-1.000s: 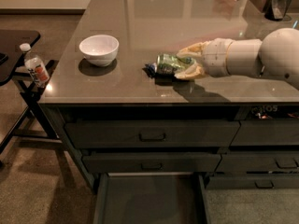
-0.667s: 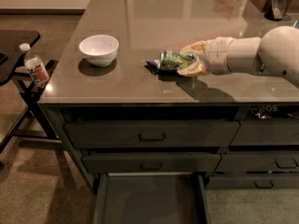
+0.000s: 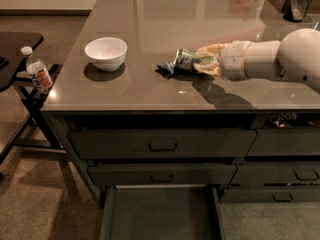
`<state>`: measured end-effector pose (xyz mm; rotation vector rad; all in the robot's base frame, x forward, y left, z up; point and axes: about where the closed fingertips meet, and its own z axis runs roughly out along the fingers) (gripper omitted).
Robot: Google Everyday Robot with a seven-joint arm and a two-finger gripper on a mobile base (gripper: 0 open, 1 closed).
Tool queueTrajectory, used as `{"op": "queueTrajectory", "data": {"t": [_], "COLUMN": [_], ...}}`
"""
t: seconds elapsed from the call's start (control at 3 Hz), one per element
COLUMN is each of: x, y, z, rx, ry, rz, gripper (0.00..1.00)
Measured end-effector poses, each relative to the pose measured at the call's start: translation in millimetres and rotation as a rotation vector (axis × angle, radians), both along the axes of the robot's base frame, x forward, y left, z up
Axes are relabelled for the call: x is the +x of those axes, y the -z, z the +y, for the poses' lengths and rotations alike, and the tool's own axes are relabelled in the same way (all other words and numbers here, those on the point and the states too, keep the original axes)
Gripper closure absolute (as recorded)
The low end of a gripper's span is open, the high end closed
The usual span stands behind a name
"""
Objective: Pick green can from bottom drawer and place on counter
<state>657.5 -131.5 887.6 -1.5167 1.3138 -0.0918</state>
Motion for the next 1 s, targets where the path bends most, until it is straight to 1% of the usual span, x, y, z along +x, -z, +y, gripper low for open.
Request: {"op": "queueTrajectory", "data": {"t": [1.0], "x": [0.0], "y": [0.0], "z": [0.1], "rx": [0.000], "ry": [0.000], "rz": [0.000], "gripper": [0.12]}}
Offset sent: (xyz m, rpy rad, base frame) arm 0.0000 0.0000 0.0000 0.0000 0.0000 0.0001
